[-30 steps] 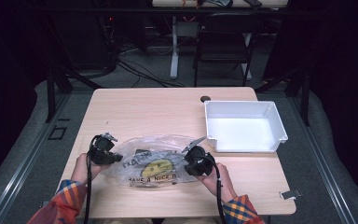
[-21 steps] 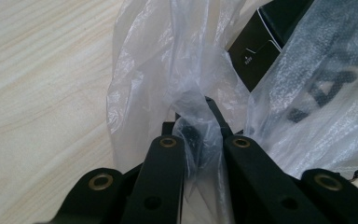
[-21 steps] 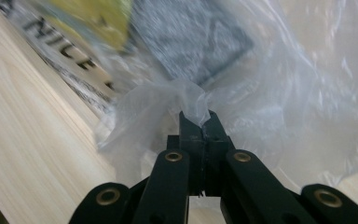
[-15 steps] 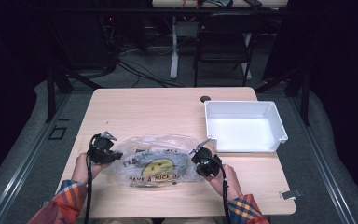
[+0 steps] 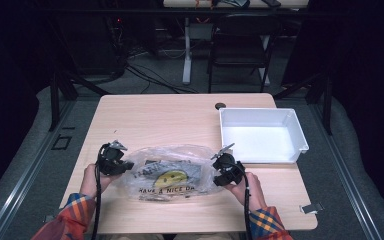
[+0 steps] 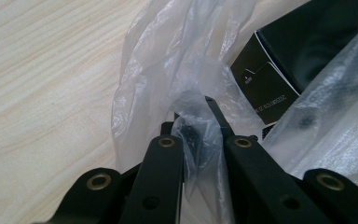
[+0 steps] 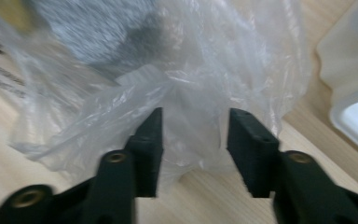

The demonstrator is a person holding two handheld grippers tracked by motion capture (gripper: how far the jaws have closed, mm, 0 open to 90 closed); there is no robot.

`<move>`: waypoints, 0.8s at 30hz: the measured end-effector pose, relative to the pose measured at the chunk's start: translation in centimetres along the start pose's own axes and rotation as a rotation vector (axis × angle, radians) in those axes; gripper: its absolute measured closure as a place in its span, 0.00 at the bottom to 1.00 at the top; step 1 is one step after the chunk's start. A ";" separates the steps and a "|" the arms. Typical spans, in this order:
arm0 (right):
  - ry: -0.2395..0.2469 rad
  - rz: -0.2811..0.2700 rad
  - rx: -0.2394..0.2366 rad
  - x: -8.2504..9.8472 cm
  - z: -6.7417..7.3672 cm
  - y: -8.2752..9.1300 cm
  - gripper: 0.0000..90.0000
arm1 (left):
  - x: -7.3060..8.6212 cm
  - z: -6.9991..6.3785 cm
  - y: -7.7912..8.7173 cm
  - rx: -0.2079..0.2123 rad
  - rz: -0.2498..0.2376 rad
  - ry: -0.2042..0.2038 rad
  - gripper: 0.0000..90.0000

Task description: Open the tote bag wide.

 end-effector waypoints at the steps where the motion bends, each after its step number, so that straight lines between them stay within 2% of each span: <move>1: 0.014 0.004 -0.007 -0.1 -0.2 0.7 0.56 | 0.0 0.0 0.0 0.003 0.001 0.000 0.98; 2: 0.015 -0.009 -0.026 -0.2 -0.3 1.3 0.53 | 0.0 0.0 0.0 0.003 0.000 0.001 0.98; 5: -0.012 -0.061 -0.044 -0.5 -0.5 2.8 0.47 | -0.1 0.0 0.1 0.010 0.001 -0.002 0.98; 7: -0.006 -0.054 -0.049 -0.4 -0.8 3.7 0.44 | -0.1 -0.1 0.2 0.017 0.001 -0.004 0.98; 8: -0.023 -0.070 -0.048 -0.4 -1.0 3.9 0.43 | -0.1 -0.1 0.2 0.019 0.000 -0.003 0.98; 11: -0.026 -0.097 -0.044 -0.6 -1.2 5.1 0.43 | -0.2 -0.2 0.2 0.021 -0.002 -0.002 0.98; 15: -0.017 -0.163 -0.076 -1.6 -0.1 6.2 0.43 | -0.2 -0.3 0.2 0.016 -0.008 -0.002 0.98; 17: 0.007 -0.185 -0.091 -2.3 1.1 6.0 0.43 | -0.3 -0.3 0.1 0.015 -0.011 -0.001 0.98; 19: 0.046 -0.182 -0.097 -3.0 2.3 5.3 0.43 | -0.3 -0.4 0.1 0.016 -0.010 -0.005 0.98; 22: 0.087 -0.179 -0.095 -3.9 3.8 3.7 0.45 | -0.4 -0.5 0.2 0.018 -0.014 -0.007 0.98; 24: 0.114 -0.167 -0.075 -4.5 4.4 2.6 0.45 | -0.4 -0.5 0.1 0.022 -0.015 -0.005 0.98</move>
Point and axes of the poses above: each handheld gripper's, and its own axes: y roughly backward along the jaws, x roughly out of its underside, z roughly to its left, the point moved 5 cm from there along -y, roughly forward along the jaws, and after that the axes turned 2 degrees about -z, right-handed, at the moved point
